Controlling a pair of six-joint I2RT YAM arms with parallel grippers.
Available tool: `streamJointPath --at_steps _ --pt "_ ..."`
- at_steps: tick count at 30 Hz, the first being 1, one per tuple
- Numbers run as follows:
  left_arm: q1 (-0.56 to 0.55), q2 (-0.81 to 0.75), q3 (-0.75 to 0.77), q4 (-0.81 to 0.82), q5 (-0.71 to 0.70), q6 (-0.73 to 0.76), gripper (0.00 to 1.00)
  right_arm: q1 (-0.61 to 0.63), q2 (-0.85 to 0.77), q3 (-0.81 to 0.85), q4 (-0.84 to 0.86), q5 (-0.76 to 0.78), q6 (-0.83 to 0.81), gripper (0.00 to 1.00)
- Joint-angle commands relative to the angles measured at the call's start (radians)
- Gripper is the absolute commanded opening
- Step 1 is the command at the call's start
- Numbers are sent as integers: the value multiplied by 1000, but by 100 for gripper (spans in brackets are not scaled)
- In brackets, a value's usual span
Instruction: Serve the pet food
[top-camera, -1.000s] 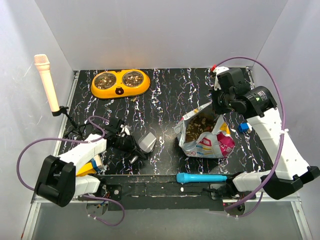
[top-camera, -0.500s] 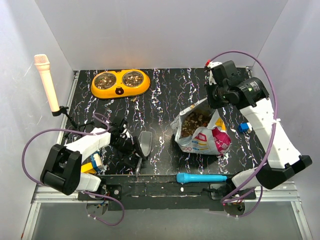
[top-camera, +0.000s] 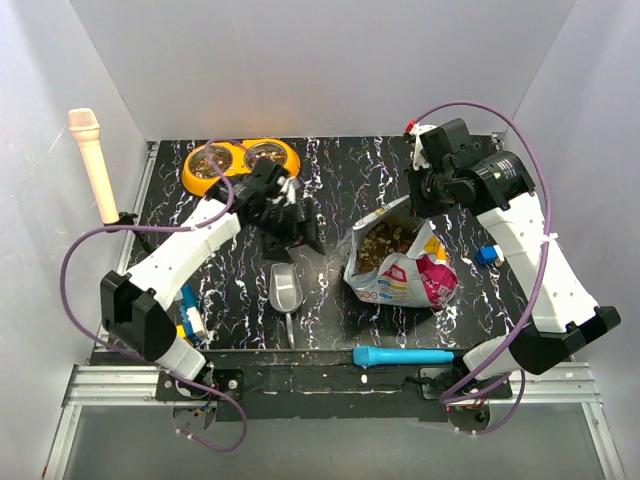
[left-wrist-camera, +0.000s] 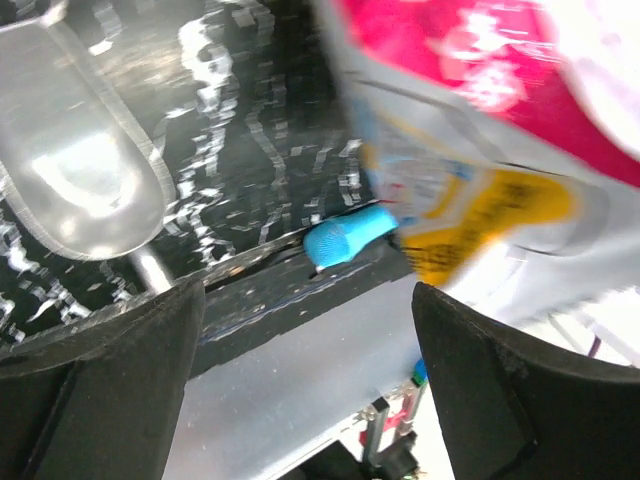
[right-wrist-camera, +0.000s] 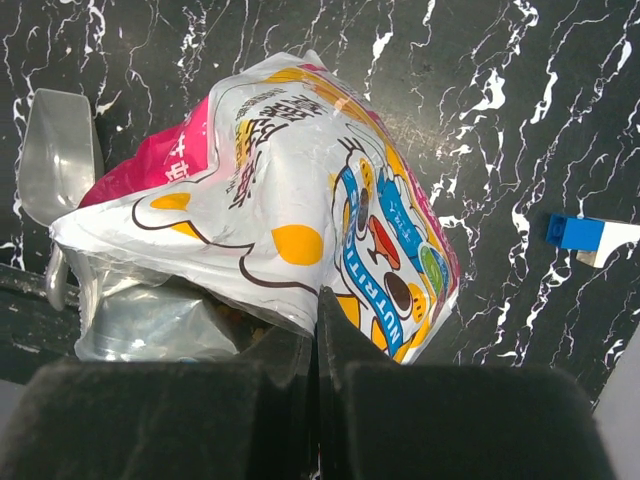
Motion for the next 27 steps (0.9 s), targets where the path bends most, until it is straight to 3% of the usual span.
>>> streamJointPath --at_steps 1,5,9,15,23,25,27 --pt "-160 60 225 5 -51 -7 85 2 -40 111 194 -74 30 1" --pt "-254 158 380 8 -100 -3 93 1 -47 114 190 -89 34 1" --pt "-306 273 476 -59 -166 8 88 2 -51 123 184 -104 34 1" --pt "-315 345 572 -148 -362 -12 59 1 -70 120 168 -106 48 1" --pt "-314 390 697 -76 -362 -71 11 2 -101 66 106 -115 38 1" --pt "-315 390 742 -87 -410 -87 0 2 -98 55 55 -91 33 6" --pt "-314 385 779 -98 -450 -108 0 7 -87 48 -2 -83 36 13"
